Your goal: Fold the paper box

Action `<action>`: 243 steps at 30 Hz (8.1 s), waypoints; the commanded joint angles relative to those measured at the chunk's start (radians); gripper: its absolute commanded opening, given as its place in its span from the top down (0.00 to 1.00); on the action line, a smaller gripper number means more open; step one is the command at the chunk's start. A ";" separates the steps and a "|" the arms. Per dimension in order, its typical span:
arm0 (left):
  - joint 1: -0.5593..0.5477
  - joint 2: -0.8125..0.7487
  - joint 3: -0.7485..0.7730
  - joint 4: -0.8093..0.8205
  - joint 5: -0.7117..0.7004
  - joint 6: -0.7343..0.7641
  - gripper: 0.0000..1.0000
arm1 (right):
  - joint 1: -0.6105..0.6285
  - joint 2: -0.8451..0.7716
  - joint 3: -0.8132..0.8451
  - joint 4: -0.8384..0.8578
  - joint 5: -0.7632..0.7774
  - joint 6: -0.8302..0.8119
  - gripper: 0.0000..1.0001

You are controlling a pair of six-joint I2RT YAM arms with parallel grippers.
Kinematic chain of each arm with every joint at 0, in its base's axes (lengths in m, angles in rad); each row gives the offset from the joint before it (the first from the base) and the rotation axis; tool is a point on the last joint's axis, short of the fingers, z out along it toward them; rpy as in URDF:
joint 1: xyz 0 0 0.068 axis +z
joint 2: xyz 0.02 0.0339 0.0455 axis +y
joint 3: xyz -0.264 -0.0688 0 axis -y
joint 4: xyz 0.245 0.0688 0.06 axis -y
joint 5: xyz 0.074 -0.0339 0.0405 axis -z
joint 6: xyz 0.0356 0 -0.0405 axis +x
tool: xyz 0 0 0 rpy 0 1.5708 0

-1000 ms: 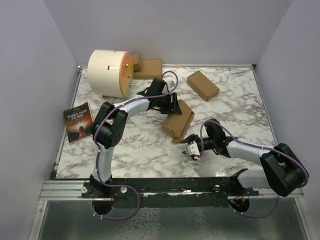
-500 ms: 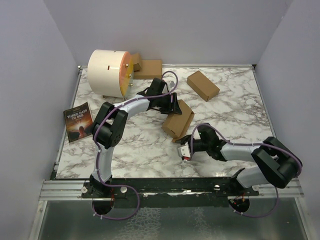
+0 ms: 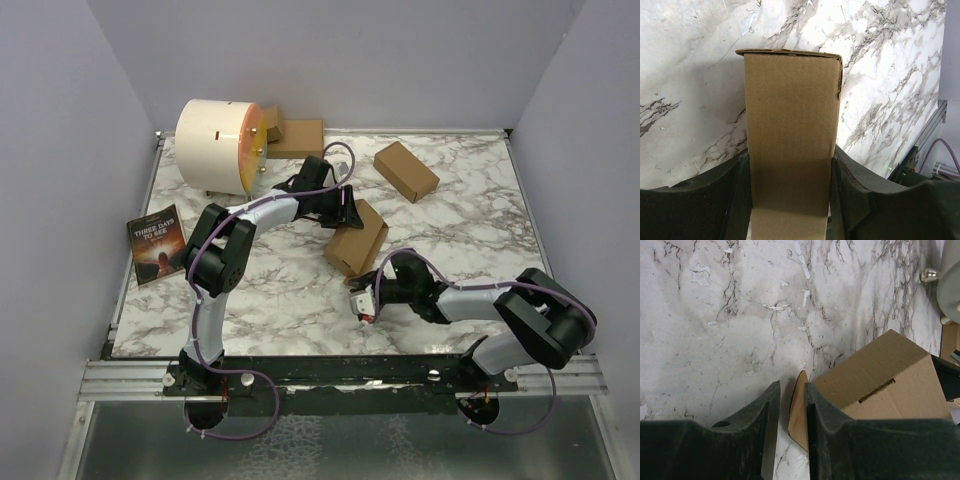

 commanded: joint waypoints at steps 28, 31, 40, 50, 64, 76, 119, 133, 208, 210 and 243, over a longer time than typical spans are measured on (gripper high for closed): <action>0.046 0.019 -0.176 0.067 0.002 -0.054 0.82 | 0.020 0.026 0.001 0.089 0.122 0.086 0.96; 0.055 0.013 -0.197 0.089 0.012 -0.064 0.82 | 0.019 0.021 0.004 0.073 0.120 0.096 0.96; 0.067 0.007 -0.215 0.101 0.019 -0.063 0.82 | 0.003 0.009 0.033 -0.008 0.109 0.151 0.98; 0.072 0.009 -0.212 0.103 0.025 -0.063 0.82 | -0.051 -0.047 0.043 -0.121 0.016 0.148 0.99; 0.079 0.012 -0.214 0.119 0.039 -0.074 0.82 | -0.067 -0.022 0.120 -0.258 0.004 0.202 0.99; 0.082 0.011 -0.216 0.124 0.044 -0.077 0.82 | -0.086 -0.004 0.152 -0.341 -0.015 0.223 0.99; 0.112 0.009 -0.252 0.184 0.105 -0.100 0.82 | -0.132 0.037 0.208 -0.410 0.000 0.349 0.99; 0.117 0.009 -0.260 0.195 0.116 -0.106 0.82 | -0.155 0.044 0.227 -0.443 -0.002 0.382 0.99; 0.170 0.020 -0.376 0.487 0.293 -0.277 0.82 | -0.231 0.082 0.245 -0.510 -0.086 0.394 0.99; 0.171 0.022 -0.381 0.493 0.295 -0.278 0.82 | -0.232 0.083 0.245 -0.510 -0.087 0.395 0.99; 0.176 0.022 -0.389 0.503 0.298 -0.281 0.82 | -0.252 0.109 0.266 -0.529 -0.093 0.439 0.99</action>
